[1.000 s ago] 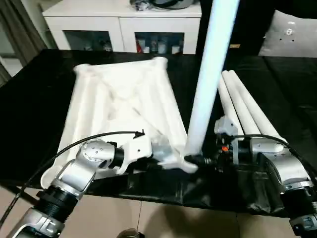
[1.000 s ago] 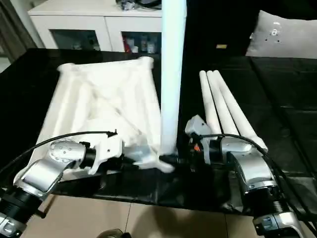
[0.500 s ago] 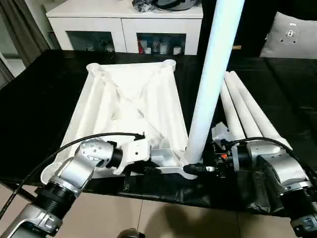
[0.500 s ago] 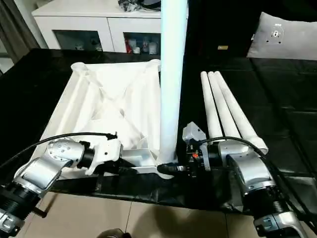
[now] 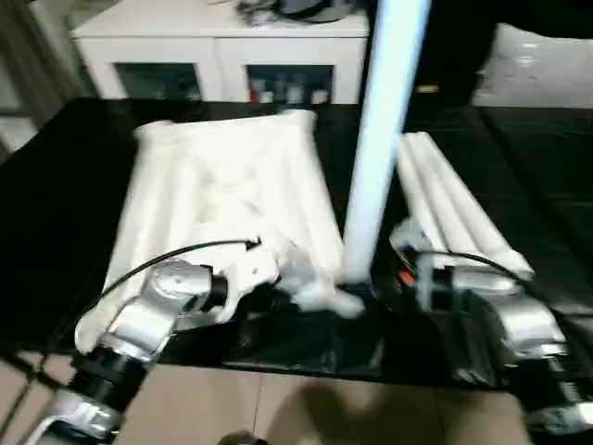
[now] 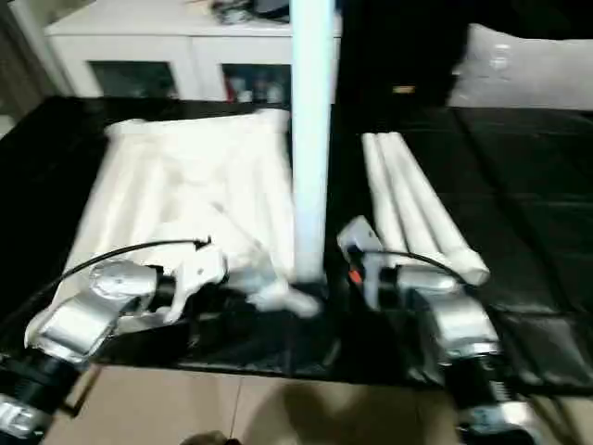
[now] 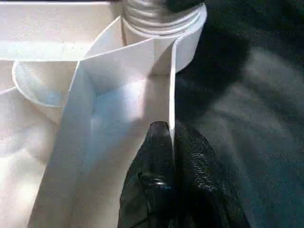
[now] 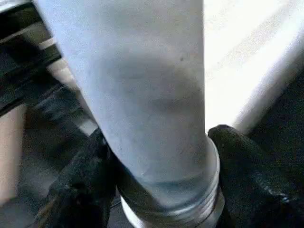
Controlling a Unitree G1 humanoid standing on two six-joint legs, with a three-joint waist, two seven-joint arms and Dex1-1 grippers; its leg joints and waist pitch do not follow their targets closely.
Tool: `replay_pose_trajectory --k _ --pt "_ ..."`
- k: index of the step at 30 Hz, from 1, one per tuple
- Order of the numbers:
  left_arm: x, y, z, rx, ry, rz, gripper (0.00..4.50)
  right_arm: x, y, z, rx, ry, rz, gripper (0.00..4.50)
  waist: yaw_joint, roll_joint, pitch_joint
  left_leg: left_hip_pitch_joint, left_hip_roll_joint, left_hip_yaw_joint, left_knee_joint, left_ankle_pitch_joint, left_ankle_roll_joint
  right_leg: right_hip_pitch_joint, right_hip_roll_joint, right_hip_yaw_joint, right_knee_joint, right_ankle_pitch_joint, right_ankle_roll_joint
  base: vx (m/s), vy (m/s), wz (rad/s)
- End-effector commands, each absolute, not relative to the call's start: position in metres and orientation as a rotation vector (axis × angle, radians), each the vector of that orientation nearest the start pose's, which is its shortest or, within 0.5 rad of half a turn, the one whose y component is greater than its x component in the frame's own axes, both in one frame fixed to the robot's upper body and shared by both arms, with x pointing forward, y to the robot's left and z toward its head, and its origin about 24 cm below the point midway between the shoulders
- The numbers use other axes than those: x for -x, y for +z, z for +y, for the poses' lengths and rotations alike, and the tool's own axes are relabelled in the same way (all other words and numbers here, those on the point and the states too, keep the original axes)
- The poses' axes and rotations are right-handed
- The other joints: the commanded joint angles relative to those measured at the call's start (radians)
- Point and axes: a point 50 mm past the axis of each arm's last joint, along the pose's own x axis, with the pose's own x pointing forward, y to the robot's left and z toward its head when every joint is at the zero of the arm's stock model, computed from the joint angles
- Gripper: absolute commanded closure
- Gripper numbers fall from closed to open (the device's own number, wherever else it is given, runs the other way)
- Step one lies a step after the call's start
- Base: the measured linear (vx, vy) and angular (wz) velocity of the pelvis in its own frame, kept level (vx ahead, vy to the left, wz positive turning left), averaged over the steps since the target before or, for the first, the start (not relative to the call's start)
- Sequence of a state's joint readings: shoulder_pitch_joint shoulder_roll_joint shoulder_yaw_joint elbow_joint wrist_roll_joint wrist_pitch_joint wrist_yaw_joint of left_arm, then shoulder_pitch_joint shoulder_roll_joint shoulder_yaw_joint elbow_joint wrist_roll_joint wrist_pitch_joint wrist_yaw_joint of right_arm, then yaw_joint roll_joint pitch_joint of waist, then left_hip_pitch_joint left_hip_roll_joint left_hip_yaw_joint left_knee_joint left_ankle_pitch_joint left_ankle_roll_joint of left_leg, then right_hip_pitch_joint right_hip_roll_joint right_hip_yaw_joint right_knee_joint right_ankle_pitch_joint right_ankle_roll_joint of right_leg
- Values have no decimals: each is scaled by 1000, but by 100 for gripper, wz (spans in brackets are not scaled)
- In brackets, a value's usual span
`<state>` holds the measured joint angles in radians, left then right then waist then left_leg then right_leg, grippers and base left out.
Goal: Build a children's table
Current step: Rotate leg to tighten
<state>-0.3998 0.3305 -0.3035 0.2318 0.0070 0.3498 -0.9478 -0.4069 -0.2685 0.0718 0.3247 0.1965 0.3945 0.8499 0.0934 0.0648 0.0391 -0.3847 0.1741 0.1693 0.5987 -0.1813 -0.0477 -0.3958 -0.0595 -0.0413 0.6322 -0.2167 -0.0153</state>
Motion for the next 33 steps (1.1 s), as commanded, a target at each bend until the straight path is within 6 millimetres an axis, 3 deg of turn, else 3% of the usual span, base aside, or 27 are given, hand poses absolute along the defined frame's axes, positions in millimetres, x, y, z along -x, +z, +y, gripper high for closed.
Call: replay_pose_trajectory --k 1,3,4,6,8,10,13,20,21,26,29,33 --pt "-290 51 94 -322 -1126 384 450 -304 41 -116 -57 923 410 187 5 -18 -52 13 48 -21 -74 -195 8 41 -84 41 -95 -259 -174 0 0 0" --pt "-293 51 88 -298 -1074 382 450 -306 38 -112 -61 873 416 187 1 -16 -52 11 49 -19 -73 -171 20 41 -81 43 -92 -205 -174 0 0 0" --pt "-296 51 81 -274 -1013 383 450 -308 35 -109 -70 819 426 187 -2 -20 -53 10 47 -17 -71 -155 25 43 -81 43 -90 -179 -178 0 0 0" --pt "-301 52 69 -245 -930 381 450 -310 31 -103 -50 742 427 187 -1 -20 -52 9 45 -16 -70 -150 28 42 -81 42 -93 -186 -178 0 0 0" --pt "-301 53 63 -248 -926 373 450 -310 30 -100 -41 738 411 131 2 -17 -53 9 46 -18 -70 -157 32 42 -83 43 -97 -206 -164 0 0 0" --pt "-298 53 62 -277 -949 370 450 -309 31 -101 -45 743 381 118 3 -15 -55 8 46 -19 -70 -156 36 42 -81 42 -96 -193 -157 0 0 0" --pt "-297 52 69 -314 -964 369 450 -308 36 -106 -57 770 351 81 4 -10 -54 8 48 -21 -73 -164 40 42 -80 41 -94 -166 -161 0 0 0" --pt "-296 53 81 -355 -1024 352 450 -306 47 -125 21 852 270 16 5 -15 -56 5 47 -20 -69 -146 58 47 -82 40 -92 -121 -168 0 0 0" --pt "-295 53 87 -388 -1068 343 450 -303 51 -133 51 924 267 7 5 -12 -56 4 47 -19 -68 -140 60 47 -82 40 -90 -111 -171 0 0 0" --pt "-290 53 96 -433 -1181 345 450 -296 59 -148 109 1073 291 7 13 -13 -59 3 49 -18 -61 -109 96 48 -79 37 -80 -24 -194 0 0 0" --pt "-283 54 103 -470 -1310 355 450 -292 62 -155 131 1178 314 7 21 -16 -57 6 53 -17 -62 -124 100 46 -80 36 -82 -60 -207 0 0 0" --pt "-278 53 113 -519 -1416 379 450 -285 63 -160 164 1315 370 7 33 -12 -57 9 56 -16 -62 -131 97 43 -80 37 -80 -71 -213 0 0 0"
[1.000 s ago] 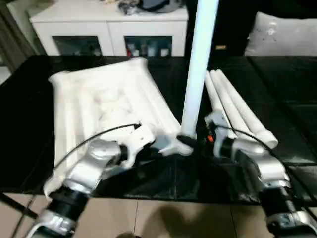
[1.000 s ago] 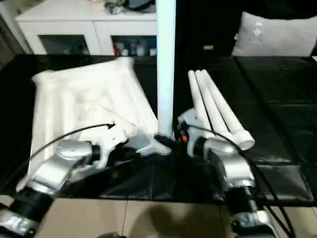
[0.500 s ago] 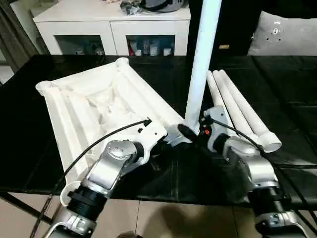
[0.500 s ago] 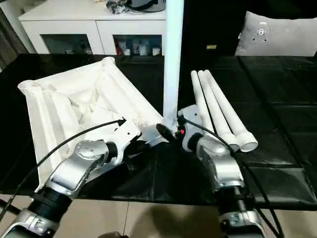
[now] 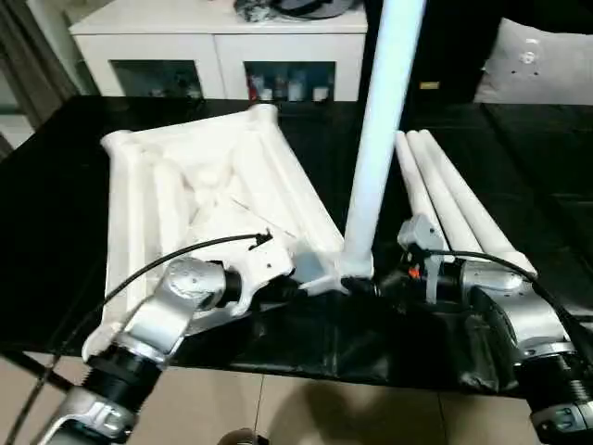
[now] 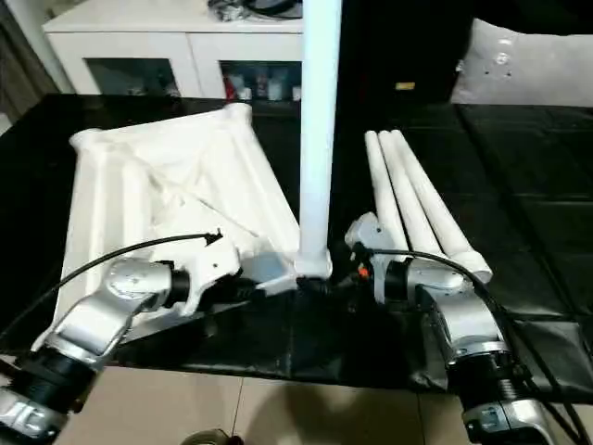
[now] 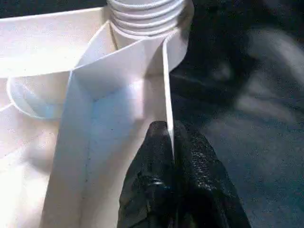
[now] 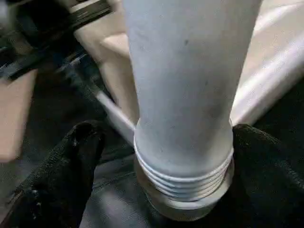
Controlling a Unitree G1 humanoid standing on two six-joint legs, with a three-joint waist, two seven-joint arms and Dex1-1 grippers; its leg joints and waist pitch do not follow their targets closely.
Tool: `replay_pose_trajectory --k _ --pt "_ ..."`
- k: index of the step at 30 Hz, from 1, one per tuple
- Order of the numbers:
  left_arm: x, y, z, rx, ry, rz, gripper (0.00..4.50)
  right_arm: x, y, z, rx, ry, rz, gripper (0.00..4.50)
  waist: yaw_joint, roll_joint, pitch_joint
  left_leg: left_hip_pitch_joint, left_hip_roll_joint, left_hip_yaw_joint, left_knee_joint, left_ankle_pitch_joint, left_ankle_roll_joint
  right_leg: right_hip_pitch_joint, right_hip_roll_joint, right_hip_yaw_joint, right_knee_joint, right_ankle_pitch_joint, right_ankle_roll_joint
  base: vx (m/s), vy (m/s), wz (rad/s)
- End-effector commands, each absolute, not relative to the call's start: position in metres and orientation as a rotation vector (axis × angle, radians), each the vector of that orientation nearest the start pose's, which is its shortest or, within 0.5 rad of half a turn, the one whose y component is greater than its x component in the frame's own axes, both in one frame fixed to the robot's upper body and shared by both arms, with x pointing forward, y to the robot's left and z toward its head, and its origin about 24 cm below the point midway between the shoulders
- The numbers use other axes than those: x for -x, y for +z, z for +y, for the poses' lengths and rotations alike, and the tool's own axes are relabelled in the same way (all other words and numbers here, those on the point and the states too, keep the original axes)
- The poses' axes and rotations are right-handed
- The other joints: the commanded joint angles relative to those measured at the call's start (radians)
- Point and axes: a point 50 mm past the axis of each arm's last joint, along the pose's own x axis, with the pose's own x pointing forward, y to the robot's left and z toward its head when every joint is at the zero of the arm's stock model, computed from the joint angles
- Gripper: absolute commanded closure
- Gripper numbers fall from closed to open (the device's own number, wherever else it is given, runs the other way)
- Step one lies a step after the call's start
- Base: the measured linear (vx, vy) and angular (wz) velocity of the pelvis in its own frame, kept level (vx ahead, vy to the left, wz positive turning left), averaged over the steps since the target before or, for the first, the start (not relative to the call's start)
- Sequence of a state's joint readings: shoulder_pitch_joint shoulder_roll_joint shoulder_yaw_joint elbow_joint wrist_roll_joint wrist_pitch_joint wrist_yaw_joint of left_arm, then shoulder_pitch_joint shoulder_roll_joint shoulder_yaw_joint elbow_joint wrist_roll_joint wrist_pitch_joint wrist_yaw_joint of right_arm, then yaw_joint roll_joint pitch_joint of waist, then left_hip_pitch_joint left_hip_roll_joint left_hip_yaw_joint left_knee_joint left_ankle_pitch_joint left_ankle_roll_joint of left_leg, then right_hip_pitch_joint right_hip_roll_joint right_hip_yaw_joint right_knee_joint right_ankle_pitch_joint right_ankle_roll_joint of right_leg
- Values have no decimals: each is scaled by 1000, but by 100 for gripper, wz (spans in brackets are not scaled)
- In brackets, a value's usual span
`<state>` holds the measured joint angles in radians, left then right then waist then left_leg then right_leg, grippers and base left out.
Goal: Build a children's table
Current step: Rotate leg to tighten
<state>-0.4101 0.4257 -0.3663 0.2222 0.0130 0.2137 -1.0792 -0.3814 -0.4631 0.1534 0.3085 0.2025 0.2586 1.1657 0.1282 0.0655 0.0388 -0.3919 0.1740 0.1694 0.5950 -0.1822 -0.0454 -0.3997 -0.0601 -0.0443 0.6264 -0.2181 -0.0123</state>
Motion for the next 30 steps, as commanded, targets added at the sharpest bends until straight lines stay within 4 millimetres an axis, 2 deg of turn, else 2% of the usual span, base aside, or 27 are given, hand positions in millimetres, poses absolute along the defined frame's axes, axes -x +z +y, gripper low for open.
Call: replay_pose_trajectory --k 1,3,4,5,7,9,11,16,20,25,28,30 --pt "-276 53 117 -541 -1454 393 450 -282 63 -161 171 1357 392 7 1 -16 -56 16 57 -16 -59 -135 95 46 -80 40 -73 -75 -215 0 0 0" --pt "-274 53 120 -561 -1485 409 450 -282 62 -161 171 1373 404 7 8 -14 -57 18 58 -16 -58 -140 93 45 -81 41 -73 -85 -213 0 0 0" --pt "-273 53 121 -568 -1498 412 450 -282 61 -161 166 1379 413 7 10 -21 -56 19 59 -15 -60 -139 91 43 -80 41 -74 -87 -215 0 0 0" --pt "-273 53 122 -571 -1503 412 450 -282 61 -161 164 1381 417 7 13 -20 -56 19 59 -16 -60 -137 90 43 -82 42 -73 -88 -217 0 0 0" --pt "-272 53 123 -576 -1516 416 450 -280 60 -160 142 1405 424 40 16 -19 -57 19 60 -16 -60 -135 82 43 -83 42 -71 -87 -219 0 0 0" --pt "-272 52 124 -583 -1528 420 450 -279 60 -159 132 1425 428 46 16 -19 -56 18 58 -16 -60 -135 82 44 -82 42 -71 -88 -219 0 0 0" --pt "-272 52 125 -590 -1538 422 450 -277 60 -158 127 1440 429 74 16 -22 -56 17 58 -16 -60 -135 80 44 -83 42 -72 -89 -216 0 0 0" --pt "-272 52 127 -596 -1550 427 450 -275 58 -159 123 1454 433 105 18 -20 -56 17 58 -16 -59 -126 80 43 -83 42 -70 -81 -217 0 0 0" --pt "-271 50 127 -589 -1548 429 450 -273 57 -157 103 1460 439 151 18 -21 -56 18 57 -16 -59 -130 77 44 -83 42 -71 -91 -217 0 0 0" --pt "-270 49 125 -549 -1531 425 450 -271 55 -153 74 1453 445 170 19 -22 -57 17 58 -16 -58 -118 80 44 -82 42 -69 -79 -217 0 0 0" --pt "-271 50 118 -468 -1465 419 450 -273 49 -143 31 1372 449 175 17 -22 -52 17 57 -16 -61 -133 74 42 -83 41 -72 -103 -216 0 0 0" --pt "-272 49 112 -430 -1397 447 450 -281 43 -133 32 1232 442 176 9 -21 -45 19 57 -16 -68 -172 56 39 -83 44 -79 -176 -207 0 0 0"
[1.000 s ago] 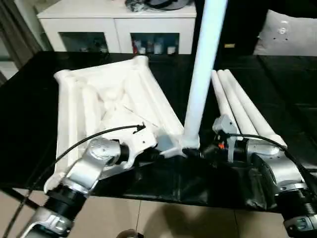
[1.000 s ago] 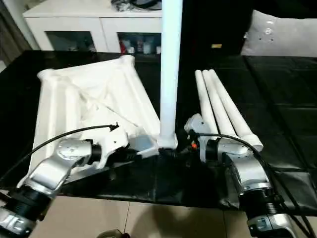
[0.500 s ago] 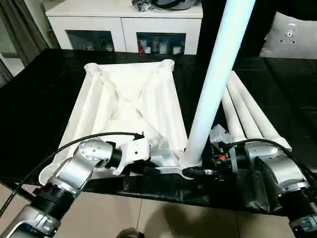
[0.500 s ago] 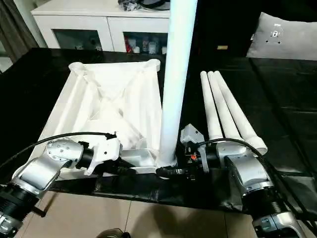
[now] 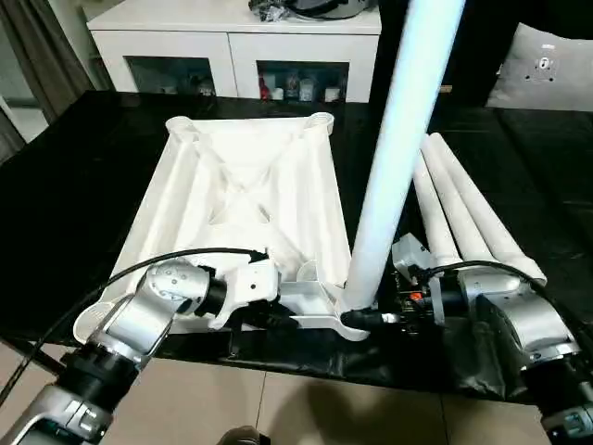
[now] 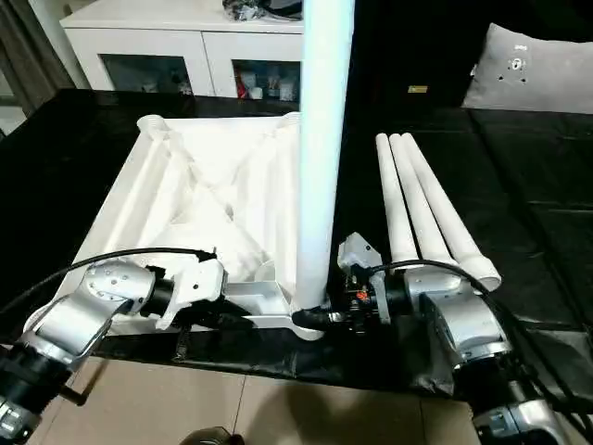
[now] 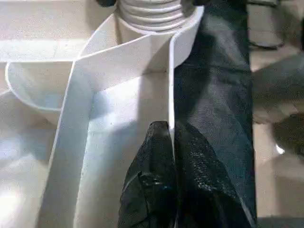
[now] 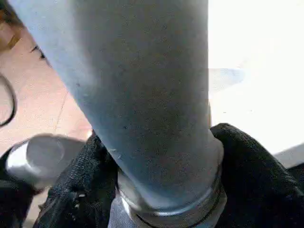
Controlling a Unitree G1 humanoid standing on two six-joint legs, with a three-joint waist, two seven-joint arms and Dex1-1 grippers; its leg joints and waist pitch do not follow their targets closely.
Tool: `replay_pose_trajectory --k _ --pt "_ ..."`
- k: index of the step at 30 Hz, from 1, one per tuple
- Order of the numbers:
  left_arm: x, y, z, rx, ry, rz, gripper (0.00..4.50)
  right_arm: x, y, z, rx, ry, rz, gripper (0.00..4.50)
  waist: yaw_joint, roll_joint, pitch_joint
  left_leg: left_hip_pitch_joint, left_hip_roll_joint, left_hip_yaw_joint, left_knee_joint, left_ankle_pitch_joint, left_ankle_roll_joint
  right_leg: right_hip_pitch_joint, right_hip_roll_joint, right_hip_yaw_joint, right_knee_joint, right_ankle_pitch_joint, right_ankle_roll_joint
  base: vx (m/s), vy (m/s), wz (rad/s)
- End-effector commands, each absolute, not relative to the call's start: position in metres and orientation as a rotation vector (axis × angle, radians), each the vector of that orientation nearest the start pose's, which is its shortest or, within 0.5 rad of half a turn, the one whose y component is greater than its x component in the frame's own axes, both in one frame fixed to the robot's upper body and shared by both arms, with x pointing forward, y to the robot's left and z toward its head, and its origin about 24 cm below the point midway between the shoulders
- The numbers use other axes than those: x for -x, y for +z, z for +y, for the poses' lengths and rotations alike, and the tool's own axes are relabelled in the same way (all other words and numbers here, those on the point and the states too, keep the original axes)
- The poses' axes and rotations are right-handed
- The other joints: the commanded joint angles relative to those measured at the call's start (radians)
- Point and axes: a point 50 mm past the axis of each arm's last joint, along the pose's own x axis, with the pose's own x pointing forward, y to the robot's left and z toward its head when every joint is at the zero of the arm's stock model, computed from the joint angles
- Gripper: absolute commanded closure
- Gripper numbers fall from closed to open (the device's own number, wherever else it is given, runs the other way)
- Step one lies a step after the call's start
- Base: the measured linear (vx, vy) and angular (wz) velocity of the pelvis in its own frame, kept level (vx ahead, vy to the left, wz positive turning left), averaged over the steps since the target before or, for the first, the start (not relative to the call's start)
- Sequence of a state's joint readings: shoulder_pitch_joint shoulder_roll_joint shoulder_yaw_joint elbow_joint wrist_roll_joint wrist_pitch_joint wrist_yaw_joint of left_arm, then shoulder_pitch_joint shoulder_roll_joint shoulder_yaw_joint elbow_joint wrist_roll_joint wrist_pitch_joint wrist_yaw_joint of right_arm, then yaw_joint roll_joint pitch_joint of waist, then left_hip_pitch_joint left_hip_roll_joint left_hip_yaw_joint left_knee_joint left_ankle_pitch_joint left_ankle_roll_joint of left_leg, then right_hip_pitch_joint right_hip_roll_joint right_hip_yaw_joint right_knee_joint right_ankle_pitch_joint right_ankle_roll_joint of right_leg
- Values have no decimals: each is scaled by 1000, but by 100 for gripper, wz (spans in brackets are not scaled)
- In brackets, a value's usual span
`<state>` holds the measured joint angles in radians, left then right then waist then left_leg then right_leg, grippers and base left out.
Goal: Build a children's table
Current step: Rotate leg to tighten
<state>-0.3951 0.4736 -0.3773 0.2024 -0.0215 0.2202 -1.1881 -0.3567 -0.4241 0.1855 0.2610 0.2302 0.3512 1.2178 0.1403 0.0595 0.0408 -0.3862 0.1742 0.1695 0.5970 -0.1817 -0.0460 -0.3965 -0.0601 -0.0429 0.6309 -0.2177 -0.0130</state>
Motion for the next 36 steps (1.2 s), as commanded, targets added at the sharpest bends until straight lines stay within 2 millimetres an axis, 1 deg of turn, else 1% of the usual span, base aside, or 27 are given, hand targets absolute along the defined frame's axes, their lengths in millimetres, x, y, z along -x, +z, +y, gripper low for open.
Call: replay_pose_trajectory --k 1,2,3,4,5,6,7,9,11,12,13,15,17,21,22,23,24,25,27,28,29,30,31,32,33,34,36 --pt "-274 49 109 -408 -1355 448 450 -286 41 -130 24 1163 438 177 -12 -16 -40 16 54 -18 -77 -213 32 33 -84 43 -91 -260 -196 0 0 0" --pt "-276 50 105 -384 -1313 449 450 -289 39 -127 13 1105 435 178 -21 -17 -37 16 53 -22 -81 -250 8 36 -89 43 -98 -343 -176 0 0 0" --pt "-279 50 101 -359 -1264 445 450 -293 38 -124 -1 1046 433 178 -26 -18 -36 20 52 -24 -83 -267 -1 34 -88 43 -101 -375 -167 0 0 0" --pt "-280 51 99 -350 -1247 444 450 -294 37 -123 -6 1024 434 178 -39 -18 -35 18 51 -27 -86 -282 -10 36 -88 43 -104 -401 -157 0 0 0" --pt "-284 51 91 -309 -1171 447 450 -299 34 -117 -26 929 439 178 -46 -20 -36 17 51 -26 -88 -283 -12 36 -85 43 -105 -396 -146 0 0 0" --pt "-290 51 84 -294 -1096 448 450 -304 32 -114 -40 848 444 178 -50 -18 -36 18 51 -25 -87 -283 -15 33 -86 44 -104 -386 -149 0 0 0" --pt "-294 50 81 -287 -1048 450 450 -306 30 -112 -48 797 448 178 -56 -21 -36 20 50 -24 -87 -280 -19 31 -83 45 -106 -372 -154 0 0 0" --pt "-296 50 77 -283 -1018 450 450 -309 29 -111 -50 755 449 178 -54 -22 -38 21 46 -24 -84 -273 -14 33 -85 46 -110 -370 -148 0 0 0" --pt "-300 52 71 -281 -976 433 450 -312 29 -107 -23 707 423 178 -51 -24 -40 17 48 -22 -83 -246 -2 32 -83 48 -107 -314 -146 0 0 0" --pt "-302 54 65 -282 -953 418 450 -314 30 -104 8 684 390 178 -49 -23 -43 16 47 -22 -81 -223 3 37 -83 47 -103 -267 -151 0 0 0" --pt "-303 55 61 -293 -944 410 450 -314 31 -102 0 680 373 122 -49 -25 -44 13 46 -19 -79 -196 10 38 -82 47 -101 -218 -158 0 0 0" --pt "-301 55 61 -310 -960 409 450 -313 32 -103 -43 694 365 108 -46 -24 -47 11 45 -18 -75 -172 28 41 -83 47 -99 -180 -164 0 0 0" --pt "-301 54 62 -318 -959 411 450 -312 33 -105 -45 695 362 99 -44 -18 -49 9 47 -19 -75 -153 39 43 -81 44 -94 -136 -174 0 0 0" --pt "-303 53 69 -342 -936 414 450 -311 37 -115 -31 685 334 60 -42 -17 -47 14 51 -19 -77 -176 39 42 -80 43 -96 -139 -178 0 0 0" --pt "-304 53 71 -346 -930 413 450 -309 38 -118 -16 699 330 45 -42 -17 -47 12 50 -20 -78 -175 38 44 -80 43 -96 -135 -179 0 0 0" --pt "-304 53 72 -350 -923 412 450 -308 38 -120 -13 703 328 45 -40 -16 -48 13 51 -19 -77 -171 38 43 -80 44 -96 -127 -177 0 0 0" --pt "-306 53 74 -356 -910 411 450 -305 40 -122 -38 716 327 31 -40 -20 -48 12 50 -18 -76 -168 40 45 -80 44 -95 -121 -177 0 0 0" --pt "-309 53 76 -361 -891 411 450 -302 42 -124 -34 733 315 17 -37 -20 -49 11 49 -19 -76 -159 44 47 -80 44 -94 -111 -173 0 0 0" --pt "-312 53 77 -364 -874 412 450 -299 44 -126 -26 741 306 6 -33 -20 -47 11 49 -18 -77 -162 46 46 -80 44 -97 -129 -165 0 0 0" --pt "-315 53 77 -366 -858 409 450 -295 45 -131 8 733 303 6 -34 -21 -44 10 48 -18 -79 -177 43 45 -80 43 -101 -158 -159 0 0 0" --pt "-317 53 77 -367 -854 405 450 -293 45 -133 18 727 302 6 -32 -23 -45 12 48 -19 -78 -188 39 46 -80 43 -104 -189 -146 0 0 0" --pt "-319 54 77 -366 -846 396 450 -292 46 -135 24 716 303 6 -33 -22 -44 12 49 -20 -80 -197 38 45 -80 43 -105 -203 -143 0 0 0" --pt "-320 55 76 -360 -849 390 450 -290 46 -137 25 706 309 6 -37 -25 -47 9 49 -22 -81 -195 32 48 -82 42 -103 -213 -140 0 0 0" --pt "-320 56 74 -352 -855 383 450 -289 47 -139 38 691 305 6 -38 -24 -46 10 49 -22 -81 -196 30 44 -82 43 -106 -219 -139 0 0 0" --pt "-322 58 72 -345 -849 366 450 -287 48 -143 56 664 299 6 -40 -25 -47 10 50 -23 -81 -193 30 45 -82 43 -105 -213 -142 0 0 0" --pt "-323 59 72 -342 -842 359 423 -286 49 -144 60 655 299 2 -39 -22 -50 12 52 -22 -79 -181 31 44 -82 44 -104 -189 -147 0 0 0" --pt "-323 60 71 -320 -848 354 423 -285 50 -145 56 643 303 2 -39 -22 -51 10 50 -21 -77 -149 40 45 -79 43 -98 -133 -157 0 0 0"
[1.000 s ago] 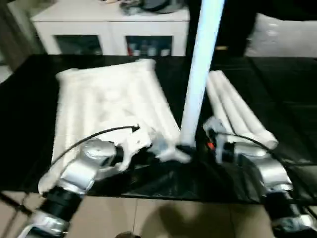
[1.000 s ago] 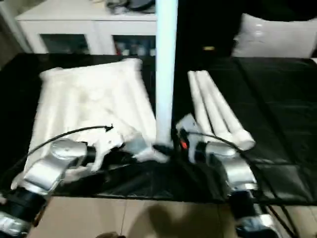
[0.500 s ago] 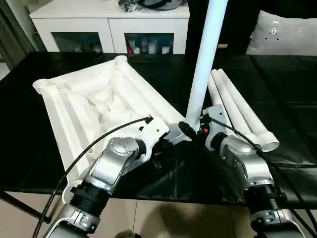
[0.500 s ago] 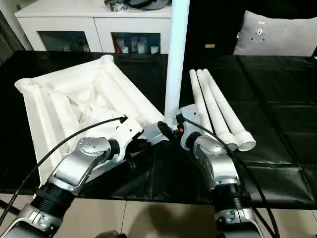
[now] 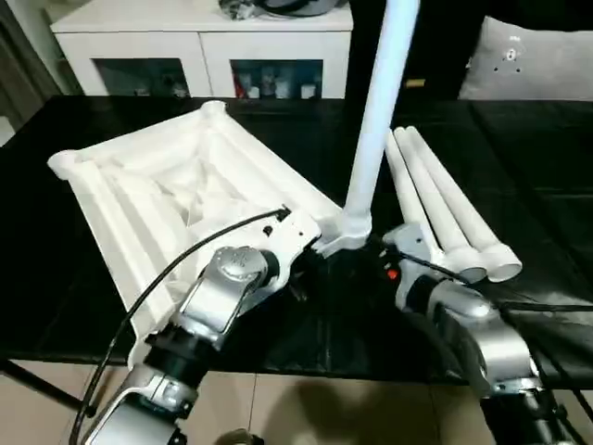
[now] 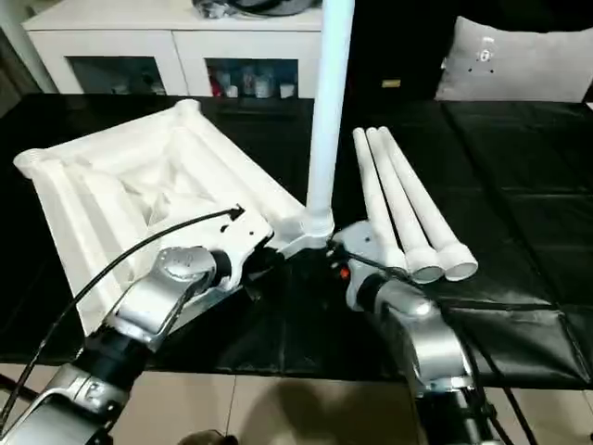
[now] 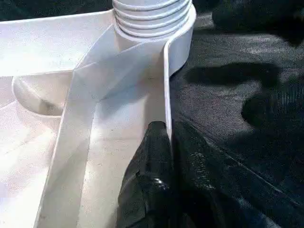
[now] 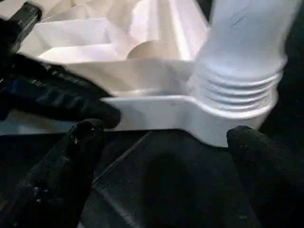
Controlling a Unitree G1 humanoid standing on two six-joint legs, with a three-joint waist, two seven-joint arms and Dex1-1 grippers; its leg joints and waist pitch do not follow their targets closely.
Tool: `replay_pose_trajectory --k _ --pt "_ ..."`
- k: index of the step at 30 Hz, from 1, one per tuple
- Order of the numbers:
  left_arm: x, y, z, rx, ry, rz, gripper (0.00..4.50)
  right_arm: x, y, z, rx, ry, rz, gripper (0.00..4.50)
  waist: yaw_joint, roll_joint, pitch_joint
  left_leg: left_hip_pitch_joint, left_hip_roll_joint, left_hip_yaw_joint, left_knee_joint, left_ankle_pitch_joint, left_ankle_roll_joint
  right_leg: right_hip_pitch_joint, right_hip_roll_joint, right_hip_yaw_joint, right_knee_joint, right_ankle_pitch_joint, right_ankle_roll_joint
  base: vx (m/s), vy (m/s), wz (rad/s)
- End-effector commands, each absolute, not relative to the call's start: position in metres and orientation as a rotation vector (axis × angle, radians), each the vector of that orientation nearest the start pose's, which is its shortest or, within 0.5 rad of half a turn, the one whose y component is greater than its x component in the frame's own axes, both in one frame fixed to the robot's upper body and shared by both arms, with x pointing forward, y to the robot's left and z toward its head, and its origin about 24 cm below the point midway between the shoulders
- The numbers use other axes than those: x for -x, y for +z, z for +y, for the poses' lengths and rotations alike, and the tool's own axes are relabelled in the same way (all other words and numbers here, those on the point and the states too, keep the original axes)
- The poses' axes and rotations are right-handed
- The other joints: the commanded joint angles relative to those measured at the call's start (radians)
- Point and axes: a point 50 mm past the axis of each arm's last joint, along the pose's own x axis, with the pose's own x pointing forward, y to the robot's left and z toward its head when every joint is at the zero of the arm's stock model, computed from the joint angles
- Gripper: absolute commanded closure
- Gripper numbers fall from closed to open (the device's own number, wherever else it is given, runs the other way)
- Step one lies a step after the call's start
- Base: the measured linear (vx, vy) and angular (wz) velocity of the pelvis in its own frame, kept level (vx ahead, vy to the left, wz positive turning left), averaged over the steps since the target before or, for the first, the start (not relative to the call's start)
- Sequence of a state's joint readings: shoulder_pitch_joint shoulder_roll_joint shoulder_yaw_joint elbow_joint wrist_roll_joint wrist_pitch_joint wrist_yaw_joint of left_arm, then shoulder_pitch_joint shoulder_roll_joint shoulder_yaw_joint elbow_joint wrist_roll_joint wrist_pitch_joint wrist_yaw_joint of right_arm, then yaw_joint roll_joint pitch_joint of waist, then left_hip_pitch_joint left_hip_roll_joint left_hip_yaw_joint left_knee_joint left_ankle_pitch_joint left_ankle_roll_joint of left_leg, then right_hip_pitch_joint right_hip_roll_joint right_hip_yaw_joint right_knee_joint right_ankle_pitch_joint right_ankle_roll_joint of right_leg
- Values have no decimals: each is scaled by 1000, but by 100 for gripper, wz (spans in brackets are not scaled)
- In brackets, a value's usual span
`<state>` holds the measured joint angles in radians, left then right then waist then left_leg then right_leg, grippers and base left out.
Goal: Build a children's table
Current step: Rotate leg to tighten, then rotate table base
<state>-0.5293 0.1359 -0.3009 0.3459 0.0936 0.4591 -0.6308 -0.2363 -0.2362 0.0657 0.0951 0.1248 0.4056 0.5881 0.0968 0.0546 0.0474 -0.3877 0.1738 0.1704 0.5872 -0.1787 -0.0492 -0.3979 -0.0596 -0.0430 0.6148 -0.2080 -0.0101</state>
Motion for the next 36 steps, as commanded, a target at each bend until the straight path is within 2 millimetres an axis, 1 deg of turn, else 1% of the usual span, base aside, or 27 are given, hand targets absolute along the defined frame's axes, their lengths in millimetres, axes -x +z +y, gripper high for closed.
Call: replay_pose_trajectory --k 1,2,3,4,5,6,7,8,9,10,11,14,15,17,18,19,20,21,22,23,25,26,27,30,31,32,36 --pt "-323 62 70 -302 -857 344 407 -282 52 -145 39 646 316 0 5 -16 -58 10 50 -22 -66 -145 50 47 -81 43 -81 -124 -167 0 0 0" --pt "-322 63 70 -300 -860 336 407 -280 52 -145 24 656 328 0 6 -12 -61 10 48 -21 -63 -138 54 50 -80 43 -80 -103 -171 0 0 0" --pt "-323 63 70 -299 -855 329 391 -279 52 -144 26 664 329 0 8 -12 -62 10 50 -22 -63 -135 57 50 -82 43 -79 -91 -175 0 0 0" --pt "-324 67 74 -293 -825 302 384 -274 52 -140 25 701 343 0 10 0 -63 10 51 -24 -62 -132 58 50 -81 41 -77 -64 -183 0 0 0" --pt "-325 68 77 -290 -809 295 377 -272 51 -138 24 714 352 0 11 -6 -65 10 53 -23 -60 -125 60 51 -80 42 -73 -26 -190 0 0 0" --pt "-326 70 82 -279 -784 299 369 -270 50 -136 32 724 348 0 11 -5 -65 9 52 -24 -61 -121 61 52 -81 41 -70 -14 -195 0 0 0" --pt "-326 73 89 -265 -756 304 369 -269 50 -134 32 730 344 0 10 -6 -65 8 53 -23 -60 -123 60 53 -82 39 -69 -1 -203 0 0 0" --pt "-326 73 89 -265 -756 304 369 -269 50 -134 32 730 344 0 10 -8 -65 7 51 -23 -60 -125 61 54 -84 39 -69 -4 -207 0 0 0" --pt "-327 74 90 -265 -751 304 369 -269 50 -133 31 731 344 0 9 -7 -64 7 51 -23 -60 -130 61 53 -83 39 -70 -15 -207 0 0 0" --pt "-328 79 103 -268 -700 297 369 -268 48 -130 33 735 349 0 8 -7 -62 9 51 -22 -61 -144 58 52 -83 39 -74 -49 -204 0 0 0" --pt "-329 81 110 -272 -675 294 369 -268 47 -128 35 739 353 0 9 -10 -61 9 52 -23 -63 -150 53 52 -84 39 -73 -76 -201 0 0 0" --pt "-329 88 135 -301 -589 293 369 -269 44 -122 46 747 366 0 6 -4 -60 14 52 -23 -64 -164 40 46 -80 40 -76 -114 -188 0 0 0" --pt "-328 90 142 -315 -573 298 385 -269 44 -120 45 749 370 0 7 -5 -61 14 53 -24 -65 -161 37 46 -80 40 -74 -108 -188 0 0 0" --pt "-325 94 159 -360 -518 315 403 -271 42 -116 55 756 376 0 6 -1 -63 17 54 -25 -65 -152 31 44 -77 39 -68 -79 -191 0 0 0" --pt "-324 98 173 -397 -460 328 403 -273 40 -112 57 757 387 0 6 0 -61 15 52 -24 -65 -148 32 43 -77 40 -68 -72 -192 0 0 0" --pt "-323 99 178 -407 -442 334 406 -273 39 -111 60 758 391 0 8 2 -61 15 53 -26 -65 -147 27 43 -77 39 -66 -60 -196 0 0 0" --pt "-323 99 178 -407 -442 334 406 -273 39 -111 60 758 391 0 8 2 -59 17 52 -23 -65 -154 25 41 -76 40 -68 -61 -194 0 0 0" --pt "-321 104 197 -466 -369 356 437 -276 36 -107 66 753 406 0 10 -3 -57 18 52 -22 -65 -157 24 40 -77 41 -69 -64 -193 0 0 0" --pt "-320 106 209 -513 -327 368 445 -278 35 -105 66 749 414 0 12 1 -58 16 50 -25 -68 -157 20 42 -77 40 -65 -69 -194 0 0 0" --pt "-319 108 218 -548 -293 379 444 -280 34 -103 63 747 417 0 13 1 -57 17 51 -25 -68 -164 17 39 -77 40 -66 -74 -191 0 0 0" --pt "-318 111 233 -608 -235 402 447 -282 33 -99 61 743 424 0 10 5 -55 19 50 -26 -71 -185 2 38 -75 41 -67 -93 -181 0 0 0" --pt "-315 114 250 -684 -167 435 447 -285 31 -95 63 740 431 0 11 5 -55 19 50 -28 -71 -188 -4 38 -76 41 -64 -87 -180 0 0 0" --pt "-312 116 262 -726 -116 461 447 -286 30 -92 62 740 437 0 9 5 -54 18 49 -27 -73 -189 -5 38 -74 41 -64 -84 -178 0 0 0" --pt "-309 115 270 -743 -80 486 447 -286 29 -90 54 737 445 0 11 9 -56 24 50 -27 -71 -182 -15 35 -75 41 -61 -50 -182 0 0 0" --pt "-306 113 275 -756 -64 515 447 -287 28 -88 40 732 443 0 15 11 -56 23 51 -26 -71 -182 -16 33 -76 42 -60 -39 -185 0 0 0" --pt "-304 112 277 -767 -59 535 447 -288 28 -88 31 726 445 0 15 10 -55 20 50 -27 -73 -185 -21 36 -75 42 -59 -36 -186 0 0 0" --pt "-300 105 278 -772 -83 587 447 -289 26 -87 34 719 466 0 14 9 -50 21 49 -28 -78 -238 -33 34 -78 43 -65 -96 -180 0 0 0"
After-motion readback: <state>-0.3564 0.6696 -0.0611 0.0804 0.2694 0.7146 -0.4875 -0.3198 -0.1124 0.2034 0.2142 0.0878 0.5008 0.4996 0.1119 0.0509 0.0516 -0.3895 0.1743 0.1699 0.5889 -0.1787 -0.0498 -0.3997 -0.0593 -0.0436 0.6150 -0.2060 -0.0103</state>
